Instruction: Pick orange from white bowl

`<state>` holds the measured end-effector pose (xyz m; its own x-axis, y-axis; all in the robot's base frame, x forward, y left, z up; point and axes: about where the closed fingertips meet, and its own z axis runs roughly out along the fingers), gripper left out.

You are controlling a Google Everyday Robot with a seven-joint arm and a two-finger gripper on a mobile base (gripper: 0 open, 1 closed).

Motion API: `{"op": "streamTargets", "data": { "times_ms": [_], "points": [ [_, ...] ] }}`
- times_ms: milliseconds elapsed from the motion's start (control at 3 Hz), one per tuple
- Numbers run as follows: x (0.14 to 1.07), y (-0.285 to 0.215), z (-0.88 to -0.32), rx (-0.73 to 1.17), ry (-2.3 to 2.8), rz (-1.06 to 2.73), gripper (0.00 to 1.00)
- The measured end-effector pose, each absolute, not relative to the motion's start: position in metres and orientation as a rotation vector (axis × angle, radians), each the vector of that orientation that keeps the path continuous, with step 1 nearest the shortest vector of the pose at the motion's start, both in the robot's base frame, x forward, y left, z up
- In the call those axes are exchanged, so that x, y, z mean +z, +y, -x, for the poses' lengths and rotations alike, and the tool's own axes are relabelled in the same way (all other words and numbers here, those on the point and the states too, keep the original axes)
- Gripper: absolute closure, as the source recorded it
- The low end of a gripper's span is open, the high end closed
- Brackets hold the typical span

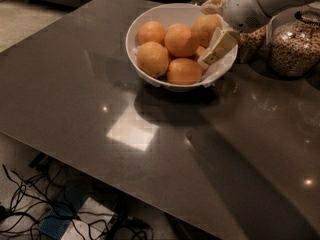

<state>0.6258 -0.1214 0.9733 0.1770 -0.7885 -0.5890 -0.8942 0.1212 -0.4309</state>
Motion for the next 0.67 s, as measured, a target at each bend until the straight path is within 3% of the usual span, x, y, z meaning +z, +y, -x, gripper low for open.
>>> {"op": "streamTargets", "data": {
  "times_ms": [667],
  "points": [
    [0.9690, -0.1045, -0.6464, 0.210, 1.596, 1.700, 0.27]
  ]
}}
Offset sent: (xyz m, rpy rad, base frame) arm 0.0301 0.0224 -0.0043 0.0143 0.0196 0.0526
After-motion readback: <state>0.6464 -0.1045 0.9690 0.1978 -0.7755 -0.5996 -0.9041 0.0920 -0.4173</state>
